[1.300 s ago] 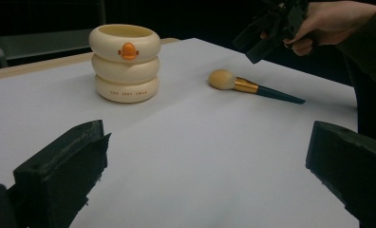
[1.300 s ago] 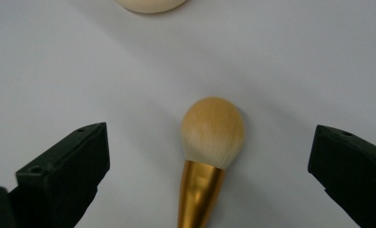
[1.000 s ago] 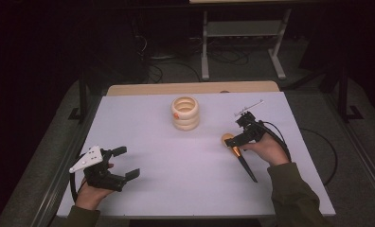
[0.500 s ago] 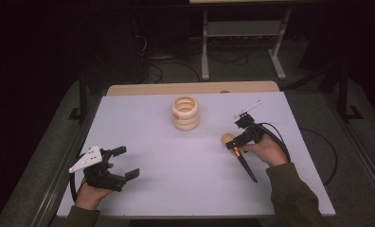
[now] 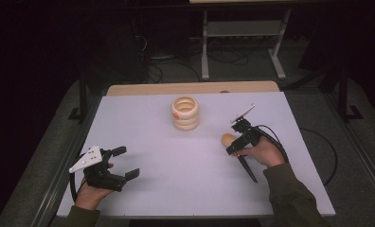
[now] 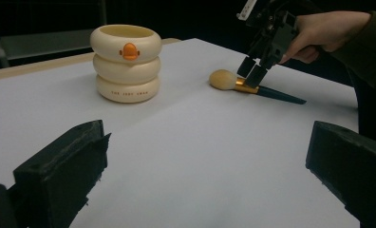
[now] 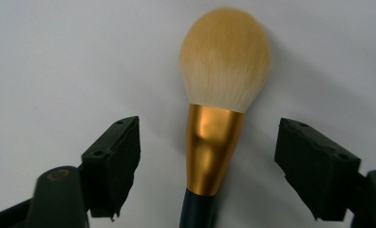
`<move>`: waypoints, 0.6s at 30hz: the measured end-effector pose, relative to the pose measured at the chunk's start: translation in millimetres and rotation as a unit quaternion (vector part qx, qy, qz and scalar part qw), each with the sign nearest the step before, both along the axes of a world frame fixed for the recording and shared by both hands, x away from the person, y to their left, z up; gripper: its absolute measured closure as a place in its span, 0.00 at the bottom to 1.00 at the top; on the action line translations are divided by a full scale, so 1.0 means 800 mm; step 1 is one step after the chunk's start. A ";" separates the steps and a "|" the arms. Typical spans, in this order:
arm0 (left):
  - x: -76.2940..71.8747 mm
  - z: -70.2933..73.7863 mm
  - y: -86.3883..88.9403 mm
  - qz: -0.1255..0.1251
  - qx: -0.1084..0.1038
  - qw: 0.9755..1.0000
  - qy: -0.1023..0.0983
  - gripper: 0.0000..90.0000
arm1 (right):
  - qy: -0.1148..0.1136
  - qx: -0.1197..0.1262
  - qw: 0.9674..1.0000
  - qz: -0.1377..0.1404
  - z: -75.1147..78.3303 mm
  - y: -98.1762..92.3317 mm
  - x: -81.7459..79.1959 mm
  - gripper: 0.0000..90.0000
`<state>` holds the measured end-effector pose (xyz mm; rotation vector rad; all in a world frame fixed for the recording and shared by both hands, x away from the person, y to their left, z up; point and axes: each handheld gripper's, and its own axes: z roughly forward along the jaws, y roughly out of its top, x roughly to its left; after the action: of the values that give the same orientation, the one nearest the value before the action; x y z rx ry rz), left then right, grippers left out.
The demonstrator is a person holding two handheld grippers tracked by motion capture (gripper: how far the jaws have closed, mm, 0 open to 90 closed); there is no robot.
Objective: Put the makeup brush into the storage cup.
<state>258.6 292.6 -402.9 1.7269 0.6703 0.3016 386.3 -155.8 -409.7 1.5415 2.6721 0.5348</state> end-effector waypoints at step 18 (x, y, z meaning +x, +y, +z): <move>0.000 -0.001 0.000 0.003 0.000 1.000 0.003 0.00 | 0.017 -0.022 1.000 -0.006 -0.012 0.008 0.003 0.46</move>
<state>258.6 293.0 -403.3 1.7268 0.6792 0.3006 388.9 -149.1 -419.4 1.5672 2.6779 0.4505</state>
